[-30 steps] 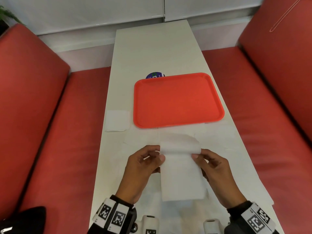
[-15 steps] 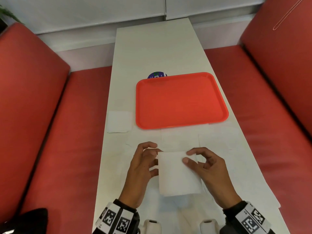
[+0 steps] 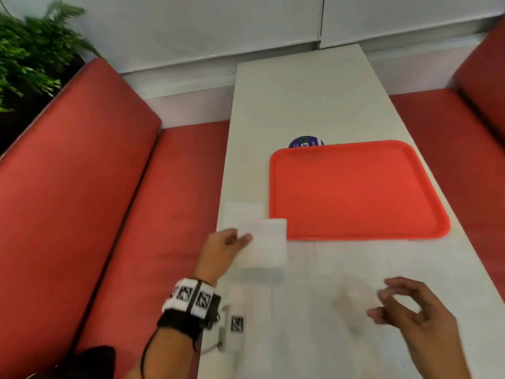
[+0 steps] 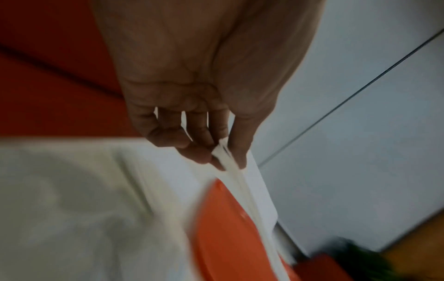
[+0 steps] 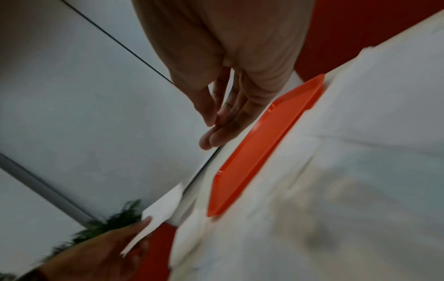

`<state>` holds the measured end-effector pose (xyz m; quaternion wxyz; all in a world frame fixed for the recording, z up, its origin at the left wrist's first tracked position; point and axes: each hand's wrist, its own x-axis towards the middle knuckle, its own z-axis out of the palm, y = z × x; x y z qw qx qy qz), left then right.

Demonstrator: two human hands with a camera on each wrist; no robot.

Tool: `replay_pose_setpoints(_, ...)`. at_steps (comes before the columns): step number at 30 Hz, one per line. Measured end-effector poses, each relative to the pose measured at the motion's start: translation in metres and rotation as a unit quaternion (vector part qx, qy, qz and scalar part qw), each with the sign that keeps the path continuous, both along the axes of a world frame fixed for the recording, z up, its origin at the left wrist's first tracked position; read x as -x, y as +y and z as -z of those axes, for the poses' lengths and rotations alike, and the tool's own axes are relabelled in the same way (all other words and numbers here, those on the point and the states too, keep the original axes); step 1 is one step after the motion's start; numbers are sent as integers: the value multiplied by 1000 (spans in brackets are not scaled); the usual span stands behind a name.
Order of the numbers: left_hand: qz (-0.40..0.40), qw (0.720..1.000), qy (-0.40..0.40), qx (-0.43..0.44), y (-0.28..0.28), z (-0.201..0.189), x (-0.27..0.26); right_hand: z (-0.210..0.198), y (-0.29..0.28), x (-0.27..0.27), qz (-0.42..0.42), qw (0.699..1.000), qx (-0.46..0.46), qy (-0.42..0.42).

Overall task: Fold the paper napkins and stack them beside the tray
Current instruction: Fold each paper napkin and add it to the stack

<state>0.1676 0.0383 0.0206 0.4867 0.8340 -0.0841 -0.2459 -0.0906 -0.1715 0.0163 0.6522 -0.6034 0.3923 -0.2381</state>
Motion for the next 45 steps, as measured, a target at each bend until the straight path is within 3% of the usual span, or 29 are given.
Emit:
replay_pose_setpoints(4, -2, 997, -42, -65, 7, 19, -87, 24, -6, 15, 2, 996, 64, 54)
replay_pose_setpoints(6, 12, 993, -65, -100, 0, 30, -108, 30, -7, 23, -27, 998, 46, 44)
replay_pose_setpoints(11, 1, 973, -100, -210, -16, 61, -123, 67, -15, 39, -29, 993, -30, 108)
replay_pose_setpoints(16, -37, 973, -94, -207, -17, 77, -114, 61, -5, 27, -20, 991, 23, 126)
replay_pose_setpoints(19, -19, 946, -206, -249, -16, 72, -101, 47, 4, 16, -9, 994, 42, 101)
replay_pose_setpoints(21, 41, 908, -326, -259, -17, 67, -91, 45, 1, 16, -24, 991, 49, 124)
replay_pose_setpoints(23, 122, 879, -387, -250, -19, 69, -81, 45, 0, 19, -52, 986, 57, 149)
replay_pose_setpoints(26, 229, 865, -353, -272, -20, 78, -69, 45, -2, 21, -67, 985, 58, 145)
replay_pose_setpoints(28, 260, 869, -296, -300, -19, 86, -67, 39, -2, 16, -59, 991, 32, 117)
replay_pose_setpoints(31, 269, 879, -235, -316, -19, 96, -66, 34, -5, 14, -53, 993, 0, 106)
replay_pose_setpoints(35, 280, 871, -232, -330, -25, 92, -69, 27, -6, 15, -52, 993, -13, 103)
replay_pose_setpoints(37, 268, 874, -232, -331, -28, 82, -66, 33, -5, 21, -73, 989, 46, 123)
replay_pose_setpoints(39, 239, 882, -254, -318, -29, 71, -57, 45, -11, 30, -97, 959, 171, 201)
replay_pose_setpoints(41, 197, 885, -314, -281, -27, 60, -45, 58, -11, 37, -151, 908, 262, 290)
replay_pose_setpoints(43, 166, 880, -384, -225, -23, 51, -27, 74, -14, 42, -197, 842, 306, 399)
replay_pose_setpoints(45, 155, 884, -398, -188, -21, 41, -2, 87, -12, 42, -210, 802, 350, 437)
